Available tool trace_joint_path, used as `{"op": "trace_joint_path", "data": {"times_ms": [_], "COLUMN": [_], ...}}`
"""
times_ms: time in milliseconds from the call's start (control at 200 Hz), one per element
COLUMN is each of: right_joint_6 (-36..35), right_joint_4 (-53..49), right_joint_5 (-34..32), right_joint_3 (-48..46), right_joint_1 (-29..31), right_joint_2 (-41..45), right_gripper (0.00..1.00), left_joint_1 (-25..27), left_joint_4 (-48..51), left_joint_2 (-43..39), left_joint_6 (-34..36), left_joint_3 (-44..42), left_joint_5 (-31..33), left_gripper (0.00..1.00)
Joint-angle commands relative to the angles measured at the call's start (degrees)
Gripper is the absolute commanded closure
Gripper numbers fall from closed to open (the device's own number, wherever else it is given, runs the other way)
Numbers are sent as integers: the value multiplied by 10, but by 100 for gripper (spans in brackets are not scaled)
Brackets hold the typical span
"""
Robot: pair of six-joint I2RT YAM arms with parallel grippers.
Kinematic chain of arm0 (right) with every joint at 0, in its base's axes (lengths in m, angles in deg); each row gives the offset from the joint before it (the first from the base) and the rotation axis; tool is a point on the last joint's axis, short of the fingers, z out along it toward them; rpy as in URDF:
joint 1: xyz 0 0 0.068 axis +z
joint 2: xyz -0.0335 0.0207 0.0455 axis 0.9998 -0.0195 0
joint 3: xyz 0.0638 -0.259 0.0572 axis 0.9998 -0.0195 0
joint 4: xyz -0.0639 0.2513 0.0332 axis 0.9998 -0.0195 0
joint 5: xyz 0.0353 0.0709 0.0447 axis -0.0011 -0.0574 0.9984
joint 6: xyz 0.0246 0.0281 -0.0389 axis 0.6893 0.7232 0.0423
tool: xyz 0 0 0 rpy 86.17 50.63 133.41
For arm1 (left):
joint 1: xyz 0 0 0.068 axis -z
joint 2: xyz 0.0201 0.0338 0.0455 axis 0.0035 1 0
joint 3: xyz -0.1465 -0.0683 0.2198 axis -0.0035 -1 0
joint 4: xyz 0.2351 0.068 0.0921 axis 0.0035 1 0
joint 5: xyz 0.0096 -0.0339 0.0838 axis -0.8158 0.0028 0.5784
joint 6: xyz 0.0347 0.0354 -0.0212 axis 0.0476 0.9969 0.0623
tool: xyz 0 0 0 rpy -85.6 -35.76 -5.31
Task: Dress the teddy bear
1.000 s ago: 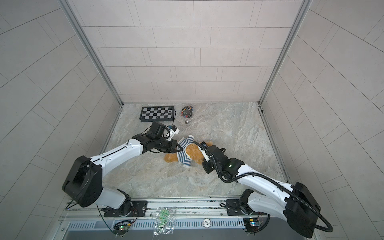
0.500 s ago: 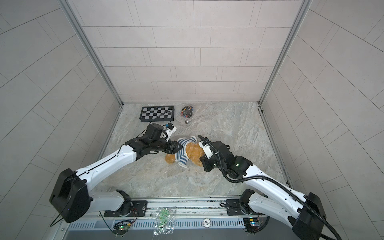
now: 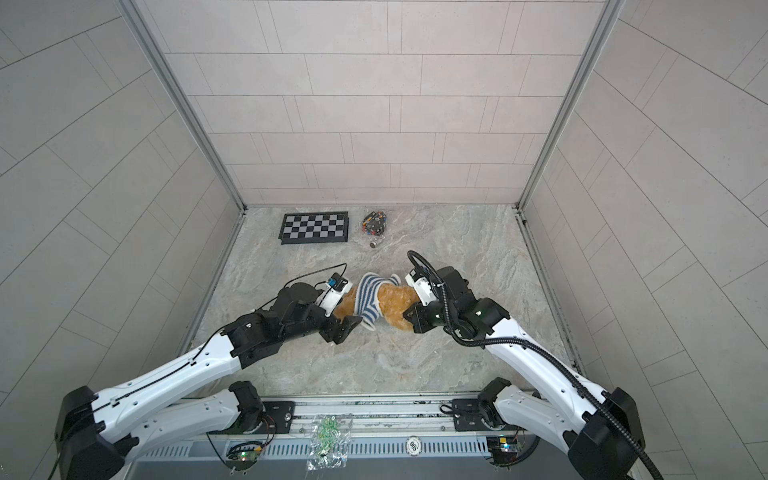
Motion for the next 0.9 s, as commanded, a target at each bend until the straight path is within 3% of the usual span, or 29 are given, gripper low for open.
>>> {"op": "trace_joint_path", "data": {"times_ms": [0, 205, 335, 436, 551, 741, 891], "right_joint_6": [-7, -7, -4, 3, -1, -13, -15], "right_joint_4": [-4, -6, 1, 13, 10, -4, -7], "right_joint_5": [29, 35, 47, 54, 55, 59, 71], "right_joint_3": [18, 21, 21, 16, 15, 15, 17], "right_joint_1": [-8, -9, -9, -9, -11, -18, -19], "right_joint_2": [0, -4, -1, 3, 1, -1, 2], "right_gripper": [100, 100, 100, 100, 100, 100, 100], "left_joint_1": [16, 28, 19, -33, -39, -54, -61], "left_joint_4": [-30, -36, -86, -167, -225, -271, -297], "left_joint_2": [-1, 56, 64, 57, 49, 48, 97], "left_joint_6": [5, -2, -4, -49, -81, -81, -60], "left_joint_3": [-19, -5, -50, -106, -147, -209, -191], "left_joint_5": [6, 32, 101, 68, 88, 124, 131], "left_gripper": [27, 20, 15, 16, 15, 10, 10]}}
